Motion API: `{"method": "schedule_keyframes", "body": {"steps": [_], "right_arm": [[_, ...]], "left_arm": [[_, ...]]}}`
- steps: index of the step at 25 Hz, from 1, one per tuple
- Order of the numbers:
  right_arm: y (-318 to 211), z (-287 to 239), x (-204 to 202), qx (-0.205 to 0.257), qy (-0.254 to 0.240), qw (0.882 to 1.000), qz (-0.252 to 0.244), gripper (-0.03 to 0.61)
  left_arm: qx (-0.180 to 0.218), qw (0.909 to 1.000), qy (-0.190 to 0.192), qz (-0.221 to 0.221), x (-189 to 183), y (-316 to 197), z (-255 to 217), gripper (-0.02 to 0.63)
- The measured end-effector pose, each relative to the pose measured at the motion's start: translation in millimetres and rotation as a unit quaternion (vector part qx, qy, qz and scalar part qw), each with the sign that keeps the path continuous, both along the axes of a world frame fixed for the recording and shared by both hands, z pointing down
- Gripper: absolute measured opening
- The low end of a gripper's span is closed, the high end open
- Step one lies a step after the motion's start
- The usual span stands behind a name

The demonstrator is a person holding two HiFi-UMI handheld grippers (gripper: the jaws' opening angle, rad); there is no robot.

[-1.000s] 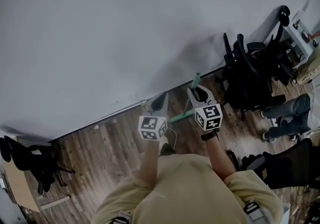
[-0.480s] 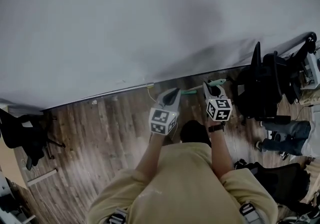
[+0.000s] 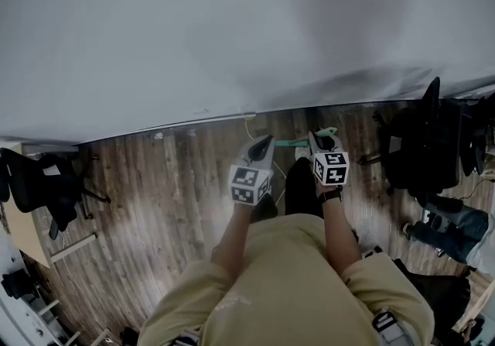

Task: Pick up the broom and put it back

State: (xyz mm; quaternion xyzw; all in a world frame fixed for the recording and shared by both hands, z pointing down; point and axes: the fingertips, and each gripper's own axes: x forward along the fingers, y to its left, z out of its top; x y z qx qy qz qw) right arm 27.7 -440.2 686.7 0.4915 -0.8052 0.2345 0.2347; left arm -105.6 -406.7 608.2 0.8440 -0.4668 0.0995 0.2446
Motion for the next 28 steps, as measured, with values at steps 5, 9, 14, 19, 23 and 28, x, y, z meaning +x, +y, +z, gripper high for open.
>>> {"method": "schedule_keyframes", "body": {"steps": [5, 9, 14, 19, 23, 28], "right_arm": [[-7, 51, -15, -0.045, -0.006, 0.999, -0.014, 0.094], [-8, 88, -29, -0.078, -0.007, 0.996, -0.032, 0.094], [-11, 140, -40, -0.121, 0.006, 0.992, -0.045, 0.097], [-13, 179, -45, -0.160, 0.010, 0.985, -0.058, 0.098], [-32, 198, -52, -0.164, 0.013, 0.983, -0.078, 0.097], [-55, 216, -61, -0.157, 0.032, 0.979, -0.124, 0.097]], "left_arm": [[-0.046, 0.9988, -0.005, -0.012, 3, -19, 43, 0.003], [-0.086, 0.9958, -0.012, -0.031, -2, -27, 80, 0.003], [-0.119, 0.9920, -0.022, -0.037, -10, -36, 113, 0.003], [-0.138, 0.9894, -0.031, -0.034, -10, -39, 135, 0.003], [-0.141, 0.9889, -0.032, -0.034, -11, -49, 147, 0.003], [-0.142, 0.9886, -0.035, -0.035, -12, -53, 155, 0.003]]}}
